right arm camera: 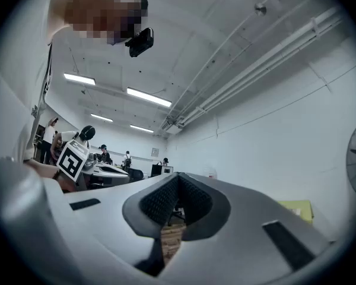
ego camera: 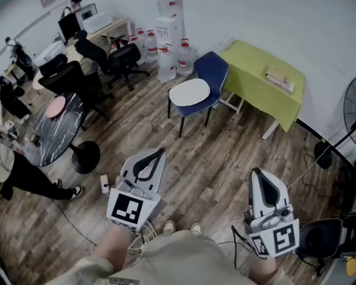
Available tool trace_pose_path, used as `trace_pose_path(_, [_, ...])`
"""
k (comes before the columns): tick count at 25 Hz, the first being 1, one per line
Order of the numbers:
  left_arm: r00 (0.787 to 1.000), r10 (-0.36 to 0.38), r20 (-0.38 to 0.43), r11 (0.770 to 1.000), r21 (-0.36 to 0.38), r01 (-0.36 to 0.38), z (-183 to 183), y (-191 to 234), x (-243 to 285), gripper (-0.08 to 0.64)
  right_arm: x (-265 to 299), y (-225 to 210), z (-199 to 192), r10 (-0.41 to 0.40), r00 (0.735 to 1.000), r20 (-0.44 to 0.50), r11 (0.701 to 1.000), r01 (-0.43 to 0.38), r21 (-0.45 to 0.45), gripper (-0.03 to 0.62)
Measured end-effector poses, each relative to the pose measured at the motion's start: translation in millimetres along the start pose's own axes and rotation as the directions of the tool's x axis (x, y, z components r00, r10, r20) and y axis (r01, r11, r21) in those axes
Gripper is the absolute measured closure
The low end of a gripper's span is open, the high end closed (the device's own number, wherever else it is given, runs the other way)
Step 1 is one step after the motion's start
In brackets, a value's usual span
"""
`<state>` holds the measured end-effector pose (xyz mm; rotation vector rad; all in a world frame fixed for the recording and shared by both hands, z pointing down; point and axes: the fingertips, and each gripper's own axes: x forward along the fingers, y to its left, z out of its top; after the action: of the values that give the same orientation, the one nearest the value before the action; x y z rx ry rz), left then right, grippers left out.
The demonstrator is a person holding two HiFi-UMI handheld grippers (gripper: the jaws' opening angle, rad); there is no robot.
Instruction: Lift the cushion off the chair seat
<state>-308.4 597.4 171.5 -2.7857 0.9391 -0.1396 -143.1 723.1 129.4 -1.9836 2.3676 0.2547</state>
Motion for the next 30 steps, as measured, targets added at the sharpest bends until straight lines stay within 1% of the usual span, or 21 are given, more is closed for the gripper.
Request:
trace_pose_path(4, [1.000, 0.013, -0.003, 1.000, -0.018, -0.013, -0.8, -9.3, 1.9, 0.540, -10.8, -11.0, 2.6, 0.012, 0.999, 0.048, 1.000, -0.012, 0.018, 0.577])
trace_pose_path(8, [1.000, 0.016, -0.014, 1.000, -0.014, -0.016, -1.4, -21.1, 8.4, 0.540, -17.2, -23.1, -2.2, 0.011, 0.999, 0.051, 0.999, -0.013, 0.039, 0.577])
trace_pose_path(11, [1.000, 0.010, -0.018, 0.999, -0.030, -0.010, 0.6, -32.4, 16.3, 0.540, -23.2, -35.5, -7.3, 0.008, 0.999, 0.043, 0.998, -0.010, 0.055, 0.577])
trace_pose_path(14, [1.000, 0.019, -0.006, 0.998, -0.063, -0.019, 2.4, -37.8, 24.5, 0.540, -29.3, -53.0, -11.3, -0.011, 0.999, 0.036, 0.997, 0.008, 0.072, 0.575])
trace_pose_path(17, [0.998, 0.058, 0.026, 0.996, -0.072, -0.056, 8.3, -36.8, 32.1, 0.540, -37.9, -80.3, -9.9, -0.054, 0.997, 0.050, 0.994, 0.049, 0.095, 0.575])
trace_pose_path(18, [0.997, 0.065, 0.032, 0.995, -0.075, -0.062, 9.0, -37.9, 35.2, 0.540, -40.2, -89.1, -10.2, -0.065, 0.997, 0.052, 0.993, 0.059, 0.107, 0.526])
trace_pose_path(19, [0.997, 0.068, 0.031, 0.994, -0.084, -0.066, 8.3, -39.7, 38.2, 0.540, -41.8, -97.0, -12.0, -0.076, 0.996, 0.048, 0.991, 0.070, 0.118, 0.363])
trace_pose_path(20, [0.997, 0.072, 0.025, 0.993, -0.093, -0.069, 6.5, -41.9, 40.6, 0.540, -43.0, -104.0, -14.6, -0.090, 0.995, 0.040, 0.989, 0.084, 0.124, 0.321])
trace_pose_path(23, [0.997, 0.078, 0.009, 0.992, -0.101, -0.076, 0.8, -45.2, 44.5, 0.540, -43.5, -116.7, -18.6, -0.119, 0.992, 0.030, 0.986, 0.115, 0.122, 0.304])
trace_pose_path(26, [0.996, 0.088, 0.000, 0.992, -0.088, -0.087, -4.2, -40.1, 50.0, 0.540, -35.0, -121.7, -21.4, -0.116, 0.993, 0.032, 0.988, 0.112, 0.111, 0.304])
trace_pose_path(30, [0.995, 0.101, -0.021, 0.991, -0.082, -0.102, -17.8, -30.7, 64.8, 0.540, -17.8, -128.8, -36.2, -0.108, 0.994, 0.016, 0.988, 0.105, 0.116, 0.304])
